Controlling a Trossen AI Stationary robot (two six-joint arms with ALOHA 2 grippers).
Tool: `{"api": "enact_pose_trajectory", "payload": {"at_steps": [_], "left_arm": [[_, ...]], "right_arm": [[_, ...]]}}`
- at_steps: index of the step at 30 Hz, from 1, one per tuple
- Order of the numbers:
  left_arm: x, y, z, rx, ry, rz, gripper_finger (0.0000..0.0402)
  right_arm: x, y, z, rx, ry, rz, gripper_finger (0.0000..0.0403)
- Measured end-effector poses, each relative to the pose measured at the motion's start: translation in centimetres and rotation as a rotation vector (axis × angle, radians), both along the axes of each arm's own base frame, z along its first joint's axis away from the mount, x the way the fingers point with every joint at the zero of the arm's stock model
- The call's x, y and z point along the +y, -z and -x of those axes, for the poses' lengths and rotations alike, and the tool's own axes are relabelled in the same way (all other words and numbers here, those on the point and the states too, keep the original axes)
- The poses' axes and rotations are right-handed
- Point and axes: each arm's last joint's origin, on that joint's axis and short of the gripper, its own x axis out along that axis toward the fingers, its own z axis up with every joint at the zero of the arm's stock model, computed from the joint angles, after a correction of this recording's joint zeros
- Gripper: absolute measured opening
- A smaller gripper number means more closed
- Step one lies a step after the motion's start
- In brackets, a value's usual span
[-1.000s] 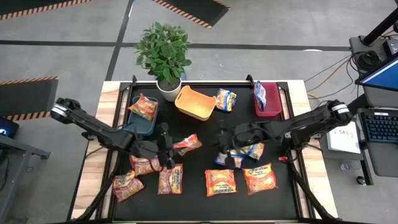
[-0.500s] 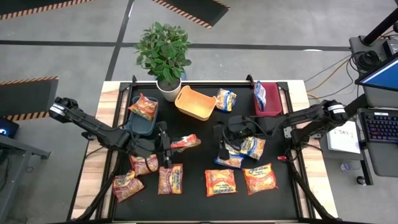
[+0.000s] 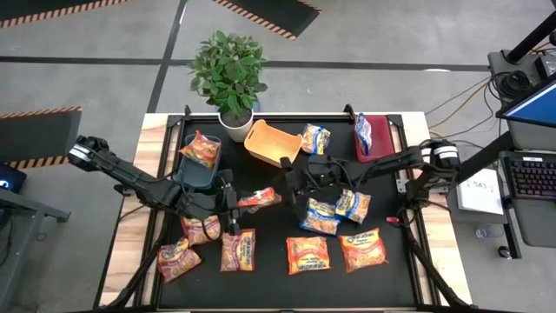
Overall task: Sort Maruchan noodles
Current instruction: Put the orange noodle pack into the blue bin
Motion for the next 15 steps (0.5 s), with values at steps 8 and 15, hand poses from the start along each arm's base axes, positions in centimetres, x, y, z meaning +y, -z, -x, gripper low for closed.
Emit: {"api": "enact_pose_trajectory", "payload": {"at_steps": [8,15], "left_arm": [[0.1,0.0,0.1,0.003,-0.011,-0.004,0.0107],[0.3,-1.2,1.2,-0.016,0.007,-0.019,0.0165]], "right_arm": [[-0.4,0.0,-1.0,0.011,-0.027,-0.019,0.0157],[-0.4,-1.0,-1.3,0.015,-0.029,-0.025,0.0098]]}}
